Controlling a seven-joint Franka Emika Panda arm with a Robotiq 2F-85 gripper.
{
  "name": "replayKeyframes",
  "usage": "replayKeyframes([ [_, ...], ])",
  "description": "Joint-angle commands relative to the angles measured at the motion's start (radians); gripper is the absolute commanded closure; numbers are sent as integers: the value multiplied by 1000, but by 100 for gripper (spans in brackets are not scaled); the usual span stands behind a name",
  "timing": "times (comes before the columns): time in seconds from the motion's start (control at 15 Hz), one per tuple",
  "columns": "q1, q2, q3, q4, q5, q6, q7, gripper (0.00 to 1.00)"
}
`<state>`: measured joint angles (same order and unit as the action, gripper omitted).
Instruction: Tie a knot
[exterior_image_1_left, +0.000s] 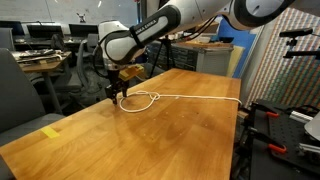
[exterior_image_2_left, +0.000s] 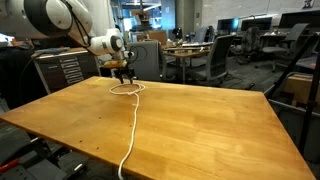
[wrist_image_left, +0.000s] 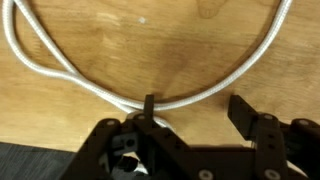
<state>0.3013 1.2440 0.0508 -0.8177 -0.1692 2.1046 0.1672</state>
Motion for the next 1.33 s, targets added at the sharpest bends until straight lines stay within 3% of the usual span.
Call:
replayKeyframes([
  [0.0,20,-12,-17,36,-28,-69,-19,0],
  [0.47,39,5,-41,108,-112,-179,-120,1],
  [0.67,32,39,-42,173,-80,-215,-180,0],
  [1.27,24,131,-18,301,-33,-164,-177,0],
])
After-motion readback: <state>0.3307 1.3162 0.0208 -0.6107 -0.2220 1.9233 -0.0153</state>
